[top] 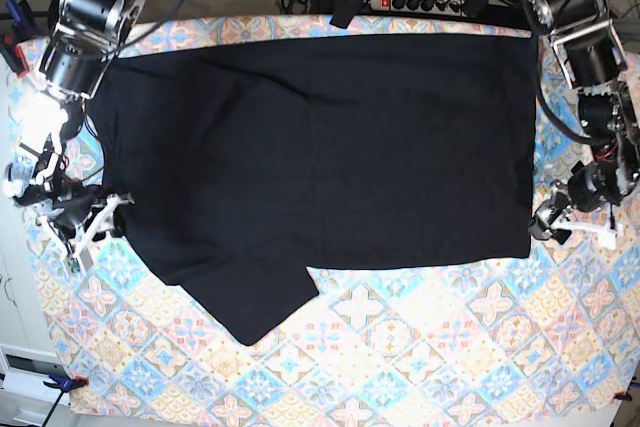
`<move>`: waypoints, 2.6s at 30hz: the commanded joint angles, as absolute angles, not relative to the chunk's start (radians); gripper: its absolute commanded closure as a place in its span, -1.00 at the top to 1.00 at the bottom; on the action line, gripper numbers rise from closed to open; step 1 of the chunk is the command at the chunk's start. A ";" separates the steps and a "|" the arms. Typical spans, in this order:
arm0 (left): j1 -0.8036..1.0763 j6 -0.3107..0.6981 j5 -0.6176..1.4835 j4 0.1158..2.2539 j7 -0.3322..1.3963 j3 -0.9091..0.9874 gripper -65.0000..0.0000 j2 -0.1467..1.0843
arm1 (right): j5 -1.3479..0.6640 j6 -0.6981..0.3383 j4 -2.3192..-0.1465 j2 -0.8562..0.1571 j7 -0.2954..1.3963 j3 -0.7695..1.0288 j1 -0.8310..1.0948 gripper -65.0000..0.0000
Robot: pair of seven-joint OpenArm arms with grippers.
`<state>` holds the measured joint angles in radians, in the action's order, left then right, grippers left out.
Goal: Fold the T-shirt properly
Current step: 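Reach both grippers down to the shirt's side edges near the hem, then grasp the shirt's side edges with left and right grippers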
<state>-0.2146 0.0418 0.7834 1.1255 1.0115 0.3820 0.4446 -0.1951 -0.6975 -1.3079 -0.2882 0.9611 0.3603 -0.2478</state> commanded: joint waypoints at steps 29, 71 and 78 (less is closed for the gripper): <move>-0.498 0.041 0.674 0.618 0.599 0.030 0.11 0.357 | -0.200 -0.698 -1.001 -0.360 0.857 0.265 -0.437 -0.28; -0.390 0.045 0.670 0.685 0.605 0.119 -0.67 0.328 | -0.200 -0.698 -0.450 -0.420 0.317 0.001 -0.641 0.38; -0.374 0.047 0.670 0.688 0.607 0.117 -1.00 0.320 | -0.196 -0.698 -0.447 -0.433 0.291 -0.007 -0.634 0.38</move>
